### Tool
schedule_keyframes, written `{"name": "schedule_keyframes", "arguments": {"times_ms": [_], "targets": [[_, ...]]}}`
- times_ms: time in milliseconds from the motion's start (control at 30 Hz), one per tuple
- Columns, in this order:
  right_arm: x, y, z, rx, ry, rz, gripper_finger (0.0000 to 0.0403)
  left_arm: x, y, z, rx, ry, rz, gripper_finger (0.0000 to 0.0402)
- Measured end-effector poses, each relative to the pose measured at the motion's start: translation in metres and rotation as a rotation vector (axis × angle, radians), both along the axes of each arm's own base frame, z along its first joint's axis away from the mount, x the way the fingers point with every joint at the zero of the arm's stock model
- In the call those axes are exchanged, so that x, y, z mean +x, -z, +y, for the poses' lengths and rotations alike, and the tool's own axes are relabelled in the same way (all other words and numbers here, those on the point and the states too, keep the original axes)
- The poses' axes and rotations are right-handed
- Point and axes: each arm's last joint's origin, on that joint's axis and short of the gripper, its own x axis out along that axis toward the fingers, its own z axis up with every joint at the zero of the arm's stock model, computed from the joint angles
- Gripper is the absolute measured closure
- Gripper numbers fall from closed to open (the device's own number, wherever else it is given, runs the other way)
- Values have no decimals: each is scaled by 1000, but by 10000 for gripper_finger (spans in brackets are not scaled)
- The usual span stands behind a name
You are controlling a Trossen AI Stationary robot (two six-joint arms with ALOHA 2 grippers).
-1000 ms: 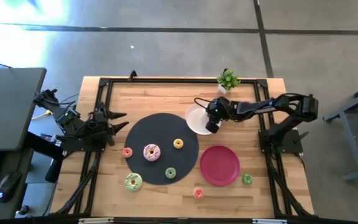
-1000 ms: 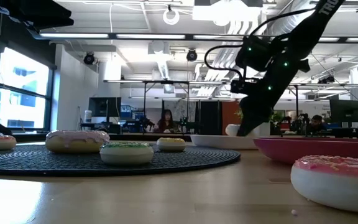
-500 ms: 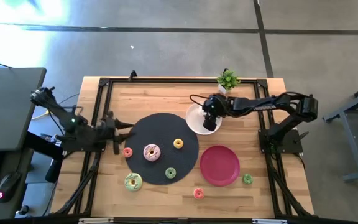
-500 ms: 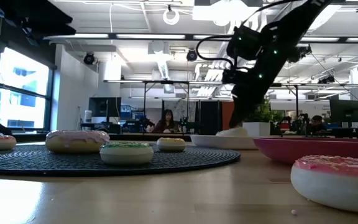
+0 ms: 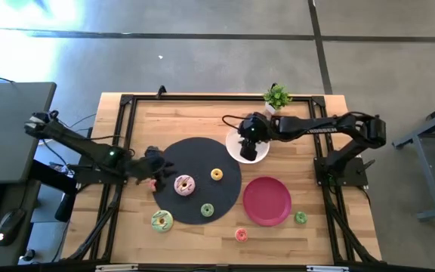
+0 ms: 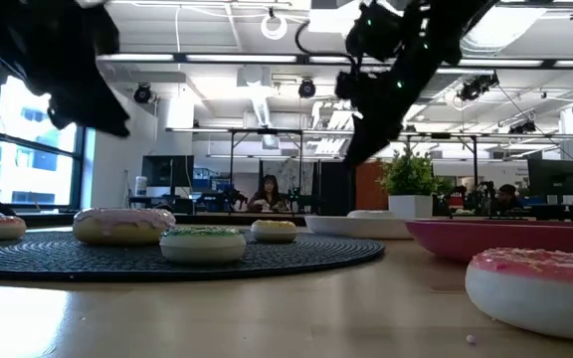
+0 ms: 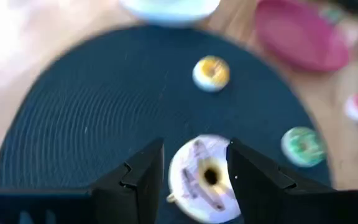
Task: Pick & Place donuts
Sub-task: Put the big purple donut into the white plate
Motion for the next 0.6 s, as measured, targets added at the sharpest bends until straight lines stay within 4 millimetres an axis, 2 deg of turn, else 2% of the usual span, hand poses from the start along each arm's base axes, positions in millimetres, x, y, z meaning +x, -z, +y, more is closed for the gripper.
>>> {"name": "schedule_keyframes", "arguments": {"times_ms": [167,267,367,600], "targets": [[9,-12,15,-9,-54,-39,210,20,22,16,-96,12,168,235],[11,-12,23,-10,-78,-36,210,30,37,18,-93,120,261,235],[12,-12,29,-15,-92,-35,210,38,46,16,-45,189,285,235],[12,-12,34,-60,-79,-27,210,51,61,12,-63,213,290,235]]}}
